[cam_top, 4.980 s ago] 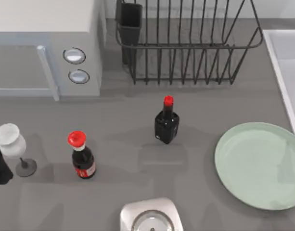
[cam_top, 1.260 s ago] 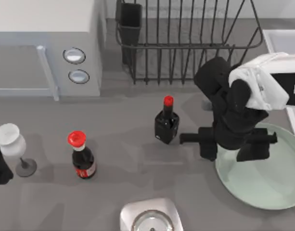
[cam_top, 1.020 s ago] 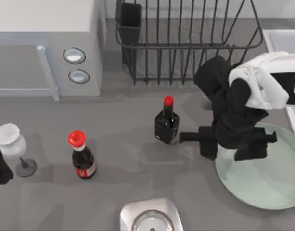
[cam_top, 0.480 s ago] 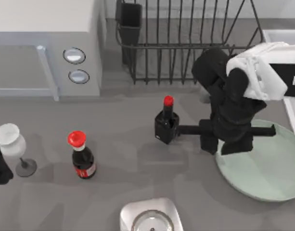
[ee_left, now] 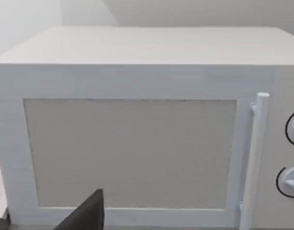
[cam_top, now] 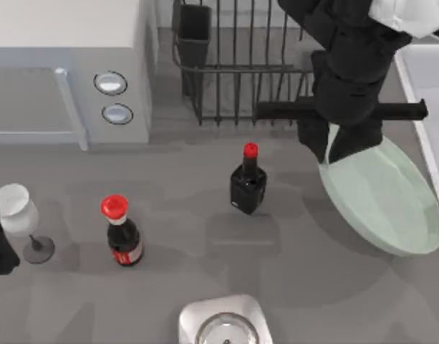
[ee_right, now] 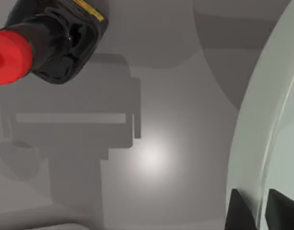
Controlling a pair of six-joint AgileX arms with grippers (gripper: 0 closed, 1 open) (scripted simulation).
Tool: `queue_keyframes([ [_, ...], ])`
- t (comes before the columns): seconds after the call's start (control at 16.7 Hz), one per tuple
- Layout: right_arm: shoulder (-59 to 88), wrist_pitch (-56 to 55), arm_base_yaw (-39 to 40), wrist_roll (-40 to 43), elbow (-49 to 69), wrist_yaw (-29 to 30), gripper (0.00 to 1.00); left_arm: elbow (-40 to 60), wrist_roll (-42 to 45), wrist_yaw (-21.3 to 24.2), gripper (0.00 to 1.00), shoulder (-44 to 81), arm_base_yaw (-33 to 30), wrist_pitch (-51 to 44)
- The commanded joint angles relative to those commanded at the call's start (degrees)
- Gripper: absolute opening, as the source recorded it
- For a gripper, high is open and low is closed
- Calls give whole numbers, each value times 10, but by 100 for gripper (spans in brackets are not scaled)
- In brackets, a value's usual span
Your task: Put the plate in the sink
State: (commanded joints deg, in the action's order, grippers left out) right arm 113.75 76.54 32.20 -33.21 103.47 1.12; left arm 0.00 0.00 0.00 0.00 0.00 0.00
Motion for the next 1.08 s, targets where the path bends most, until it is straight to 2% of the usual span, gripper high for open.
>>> queue_keyframes([
  [0.24,-2,155,-5,1,167,0,0,0,0,0,100,0,0,0],
  [0.42,-7,225,-8,4,239,0,0,0,0,0,100,0,0,0],
  [0.84,-8,242,-7,6,258,0,0,0,0,0,100,0,0,0],
  [1.08,58,246,-67,65,322,-1,0,0,0,0,100,0,0,0],
])
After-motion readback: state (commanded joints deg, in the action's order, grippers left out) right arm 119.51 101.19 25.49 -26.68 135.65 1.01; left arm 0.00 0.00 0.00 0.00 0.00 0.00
